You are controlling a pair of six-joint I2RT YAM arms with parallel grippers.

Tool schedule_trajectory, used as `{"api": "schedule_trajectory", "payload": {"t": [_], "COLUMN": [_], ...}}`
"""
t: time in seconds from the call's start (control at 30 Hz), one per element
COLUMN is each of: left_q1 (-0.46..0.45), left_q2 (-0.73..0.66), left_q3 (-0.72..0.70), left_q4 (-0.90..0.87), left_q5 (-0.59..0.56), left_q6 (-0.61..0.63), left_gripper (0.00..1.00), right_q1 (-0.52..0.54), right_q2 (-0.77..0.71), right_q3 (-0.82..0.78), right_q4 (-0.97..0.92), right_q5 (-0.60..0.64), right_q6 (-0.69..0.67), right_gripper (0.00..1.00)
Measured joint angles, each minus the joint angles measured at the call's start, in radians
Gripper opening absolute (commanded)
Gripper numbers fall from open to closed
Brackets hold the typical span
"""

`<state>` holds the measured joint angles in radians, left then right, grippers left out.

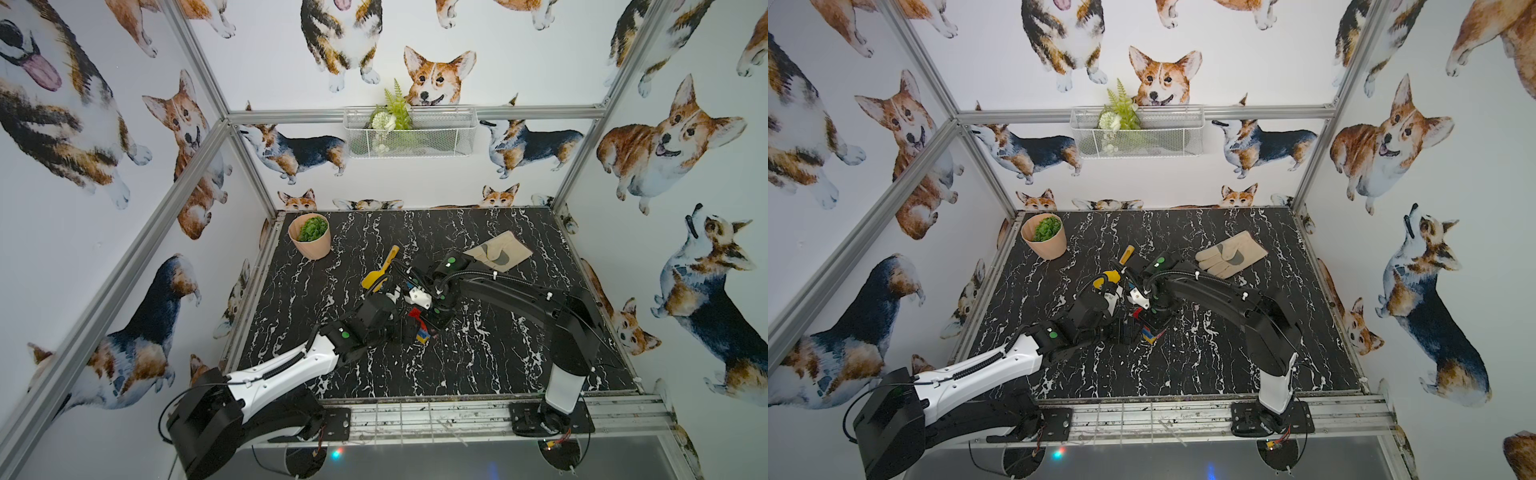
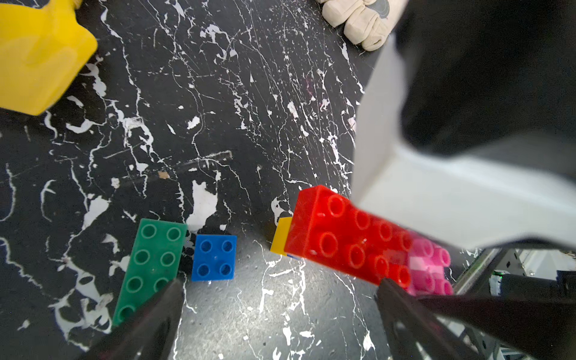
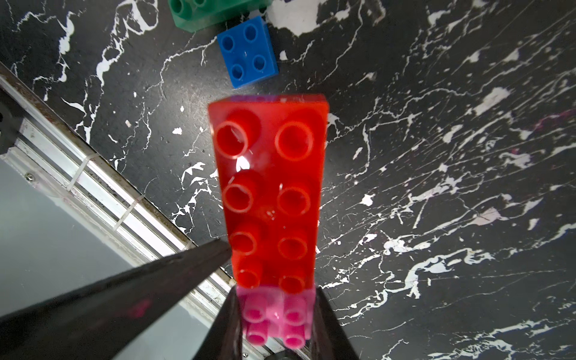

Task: Assemble a spoon with lego
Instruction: Assemble the lego brick with the lego brick.

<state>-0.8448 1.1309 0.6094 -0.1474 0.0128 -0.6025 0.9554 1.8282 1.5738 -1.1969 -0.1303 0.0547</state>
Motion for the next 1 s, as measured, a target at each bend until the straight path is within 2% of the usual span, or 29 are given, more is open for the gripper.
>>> {"api": "schedule_trajectory", "payload": {"t": [0.47,1.0], "left_q1": [0.0,0.0], "left_q2": [-0.003,0.058], "left_q3": [0.009,0.019], "left_q4": [0.014,0.079], "left_q5": [-0.045,-0.055], "left_q6": [-0.022,-0.039], "left_gripper": [1.0,1.0], "right_q1": [0.002,0.008], "right_q2": [0.014,0.024], "right_q3": [0.021,0.032], "right_q4": [-0.016,-0.027], "right_q5": [0.001,0.034], "right_q6": [0.0,0.004], "right_gripper": [0.23,0.22]}}
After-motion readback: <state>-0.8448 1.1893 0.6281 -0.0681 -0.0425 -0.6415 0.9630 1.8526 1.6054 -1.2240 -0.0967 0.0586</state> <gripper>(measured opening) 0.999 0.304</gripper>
